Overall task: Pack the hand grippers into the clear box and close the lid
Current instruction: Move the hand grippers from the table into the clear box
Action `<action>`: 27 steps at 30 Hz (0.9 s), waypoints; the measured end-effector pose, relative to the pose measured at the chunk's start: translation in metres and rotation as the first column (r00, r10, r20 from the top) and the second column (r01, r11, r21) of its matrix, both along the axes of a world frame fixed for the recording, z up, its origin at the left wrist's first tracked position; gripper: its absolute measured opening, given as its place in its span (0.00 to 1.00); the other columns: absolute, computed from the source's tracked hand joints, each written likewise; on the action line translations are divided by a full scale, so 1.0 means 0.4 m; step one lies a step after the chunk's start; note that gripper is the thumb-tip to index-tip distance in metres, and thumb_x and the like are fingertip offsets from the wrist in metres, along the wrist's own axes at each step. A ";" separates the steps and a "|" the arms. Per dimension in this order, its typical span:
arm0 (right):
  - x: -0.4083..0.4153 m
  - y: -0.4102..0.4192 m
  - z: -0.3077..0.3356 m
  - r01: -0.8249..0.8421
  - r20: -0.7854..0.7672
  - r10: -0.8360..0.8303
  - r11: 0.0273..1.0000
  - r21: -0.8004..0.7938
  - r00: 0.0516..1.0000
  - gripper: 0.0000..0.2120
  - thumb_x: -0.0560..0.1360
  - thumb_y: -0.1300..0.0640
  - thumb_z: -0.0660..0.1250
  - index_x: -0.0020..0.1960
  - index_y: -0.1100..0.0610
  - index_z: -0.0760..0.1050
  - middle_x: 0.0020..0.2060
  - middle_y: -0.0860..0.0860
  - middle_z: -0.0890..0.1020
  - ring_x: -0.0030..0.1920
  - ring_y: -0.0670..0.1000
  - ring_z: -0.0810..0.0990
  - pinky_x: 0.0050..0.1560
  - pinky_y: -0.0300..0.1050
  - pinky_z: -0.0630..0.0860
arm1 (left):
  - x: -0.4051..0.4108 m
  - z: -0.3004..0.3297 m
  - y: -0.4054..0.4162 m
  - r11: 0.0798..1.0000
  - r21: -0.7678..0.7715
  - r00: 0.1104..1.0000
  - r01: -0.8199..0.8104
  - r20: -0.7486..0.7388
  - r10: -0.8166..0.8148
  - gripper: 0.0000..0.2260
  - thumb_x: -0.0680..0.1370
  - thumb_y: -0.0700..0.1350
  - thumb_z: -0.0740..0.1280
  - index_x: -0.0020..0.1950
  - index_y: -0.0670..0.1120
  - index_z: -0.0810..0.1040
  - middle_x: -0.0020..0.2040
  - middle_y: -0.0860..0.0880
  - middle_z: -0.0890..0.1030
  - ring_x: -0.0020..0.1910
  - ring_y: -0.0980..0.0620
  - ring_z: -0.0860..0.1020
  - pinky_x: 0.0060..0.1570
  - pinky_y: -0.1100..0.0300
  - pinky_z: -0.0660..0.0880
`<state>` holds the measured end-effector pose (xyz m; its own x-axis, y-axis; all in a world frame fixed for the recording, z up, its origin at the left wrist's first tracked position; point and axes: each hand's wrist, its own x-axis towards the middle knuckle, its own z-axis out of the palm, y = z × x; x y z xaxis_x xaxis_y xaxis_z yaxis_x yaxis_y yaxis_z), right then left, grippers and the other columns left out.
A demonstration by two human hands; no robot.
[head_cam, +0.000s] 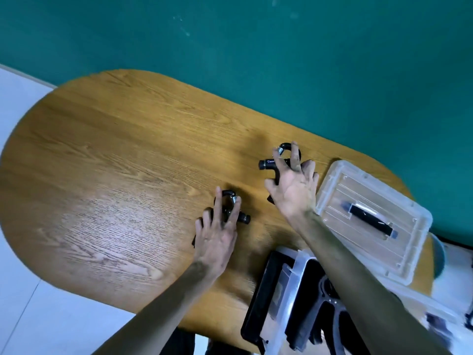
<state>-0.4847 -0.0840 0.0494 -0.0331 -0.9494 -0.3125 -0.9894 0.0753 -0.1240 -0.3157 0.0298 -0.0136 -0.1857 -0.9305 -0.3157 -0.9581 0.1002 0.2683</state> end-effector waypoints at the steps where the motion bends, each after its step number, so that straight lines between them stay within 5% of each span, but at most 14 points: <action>1: -0.012 0.014 0.017 0.004 0.006 -0.004 0.999 -0.041 1.000 0.34 0.79 0.47 0.65 0.82 0.46 0.55 0.83 0.53 0.46 0.62 0.59 0.63 0.57 0.53 0.65 | -0.007 0.019 -0.002 0.999 -0.014 0.999 -0.033 -0.015 0.032 0.38 0.83 0.41 0.62 0.83 0.52 0.39 0.81 0.36 0.37 0.53 0.42 0.71 0.51 0.47 0.74; 4: -0.055 0.062 0.081 0.009 -0.003 -0.010 0.990 -0.139 1.000 0.34 0.79 0.47 0.65 0.81 0.46 0.56 0.83 0.53 0.47 0.61 0.61 0.64 0.61 0.57 0.65 | -0.048 0.084 -0.019 0.995 -0.075 0.998 -0.065 -0.007 0.064 0.45 0.81 0.39 0.65 0.81 0.54 0.32 0.80 0.37 0.33 0.55 0.42 0.69 0.54 0.47 0.72; 6: -0.077 0.096 0.125 0.040 0.016 -0.038 0.988 -0.151 0.999 0.35 0.78 0.48 0.65 0.81 0.47 0.56 0.83 0.53 0.47 0.61 0.61 0.65 0.62 0.58 0.66 | -0.078 0.135 -0.026 0.994 -0.092 0.998 -0.056 0.000 0.056 0.42 0.83 0.43 0.62 0.80 0.55 0.29 0.79 0.37 0.30 0.56 0.43 0.68 0.56 0.48 0.71; 12: -0.185 0.243 0.234 0.076 0.040 -0.070 0.981 -0.177 0.997 0.36 0.78 0.47 0.65 0.82 0.48 0.54 0.83 0.53 0.46 0.61 0.62 0.65 0.61 0.58 0.68 | -0.178 0.266 0.007 0.973 -0.221 0.997 -0.068 0.019 0.074 0.34 0.83 0.47 0.62 0.84 0.53 0.47 0.82 0.35 0.46 0.49 0.44 0.67 0.49 0.47 0.70; 17: -0.280 0.402 0.285 0.160 0.080 -0.145 0.960 -0.229 0.986 0.36 0.74 0.49 0.68 0.80 0.51 0.62 0.82 0.55 0.55 0.53 0.61 0.68 0.53 0.59 0.73 | -0.275 0.368 0.088 0.972 -0.233 0.999 -0.035 0.006 0.038 0.34 0.82 0.46 0.62 0.83 0.54 0.48 0.82 0.36 0.45 0.51 0.43 0.66 0.51 0.49 0.68; 23: -0.357 0.628 0.283 0.273 0.162 -0.238 0.929 -0.250 0.958 0.40 0.71 0.49 0.72 0.80 0.48 0.61 0.82 0.53 0.54 0.51 0.61 0.68 0.52 0.59 0.73 | -0.367 0.413 0.231 0.973 -0.196 0.993 0.120 0.036 -0.115 0.32 0.85 0.48 0.56 0.83 0.55 0.40 0.82 0.38 0.37 0.56 0.43 0.65 0.58 0.48 0.69; 27: -0.399 0.752 0.228 0.373 0.230 -0.328 0.909 -0.186 0.916 0.41 0.67 0.53 0.76 0.78 0.51 0.66 0.81 0.54 0.60 0.49 0.60 0.68 0.50 0.59 0.74 | -0.415 0.365 0.311 0.969 -0.203 0.990 0.141 0.032 -0.137 0.31 0.83 0.48 0.61 0.83 0.54 0.50 0.83 0.37 0.46 0.56 0.42 0.68 0.55 0.46 0.72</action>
